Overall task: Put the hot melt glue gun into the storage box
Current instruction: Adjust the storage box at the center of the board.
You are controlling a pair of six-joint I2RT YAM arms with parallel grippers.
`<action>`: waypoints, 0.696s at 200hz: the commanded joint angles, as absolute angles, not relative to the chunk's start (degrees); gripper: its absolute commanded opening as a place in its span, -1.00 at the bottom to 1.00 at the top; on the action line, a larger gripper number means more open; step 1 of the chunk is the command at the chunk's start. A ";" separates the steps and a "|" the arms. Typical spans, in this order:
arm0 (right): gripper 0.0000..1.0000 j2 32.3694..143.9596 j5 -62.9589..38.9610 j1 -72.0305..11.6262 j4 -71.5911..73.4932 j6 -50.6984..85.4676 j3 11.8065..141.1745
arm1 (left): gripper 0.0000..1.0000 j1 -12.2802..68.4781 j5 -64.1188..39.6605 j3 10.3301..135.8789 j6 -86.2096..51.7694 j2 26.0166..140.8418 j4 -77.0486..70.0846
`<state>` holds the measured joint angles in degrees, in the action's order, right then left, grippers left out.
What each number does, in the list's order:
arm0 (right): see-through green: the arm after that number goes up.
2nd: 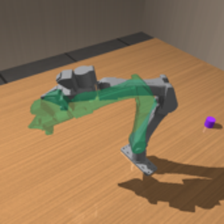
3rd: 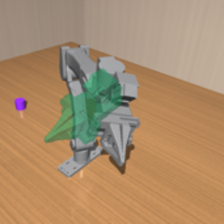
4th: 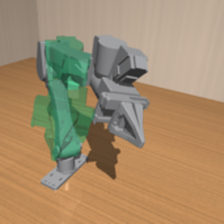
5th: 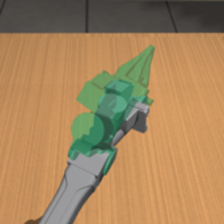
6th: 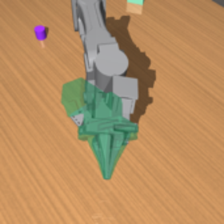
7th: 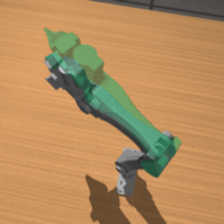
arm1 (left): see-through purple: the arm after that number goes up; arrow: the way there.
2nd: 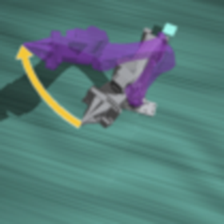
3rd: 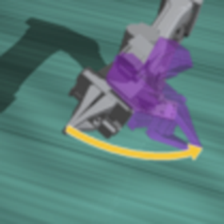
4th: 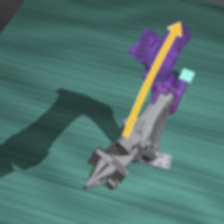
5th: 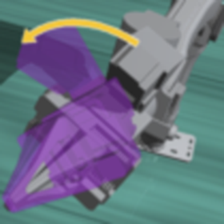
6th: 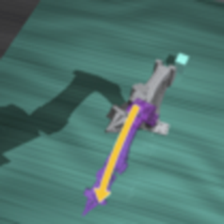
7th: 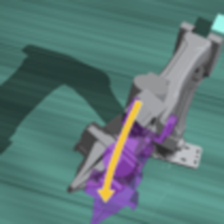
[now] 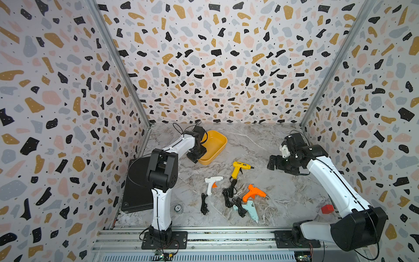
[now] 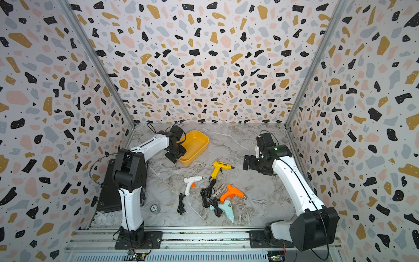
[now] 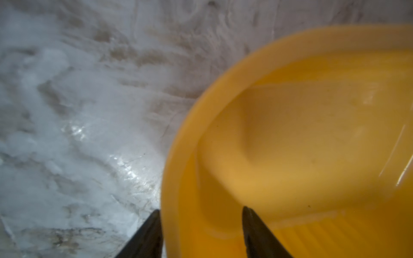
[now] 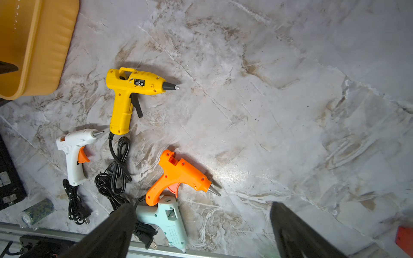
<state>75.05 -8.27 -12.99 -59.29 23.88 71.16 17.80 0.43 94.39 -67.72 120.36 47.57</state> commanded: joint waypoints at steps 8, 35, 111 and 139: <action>0.98 75.23 -7.04 -13.01 -61.17 22.60 70.75 | -0.18 17.58 -0.42 97.08 -64.04 121.44 47.77; 0.99 75.32 -7.03 -13.03 -61.80 21.42 70.93 | -0.86 16.90 -0.89 102.06 -56.30 123.38 48.89; 0.98 73.89 -5.68 -13.01 -64.42 18.78 70.22 | -1.00 16.21 0.54 118.18 -19.53 129.20 58.16; 0.98 73.20 -5.71 -13.01 -65.25 18.03 69.87 | -1.00 16.08 -1.02 113.99 -10.73 127.85 56.94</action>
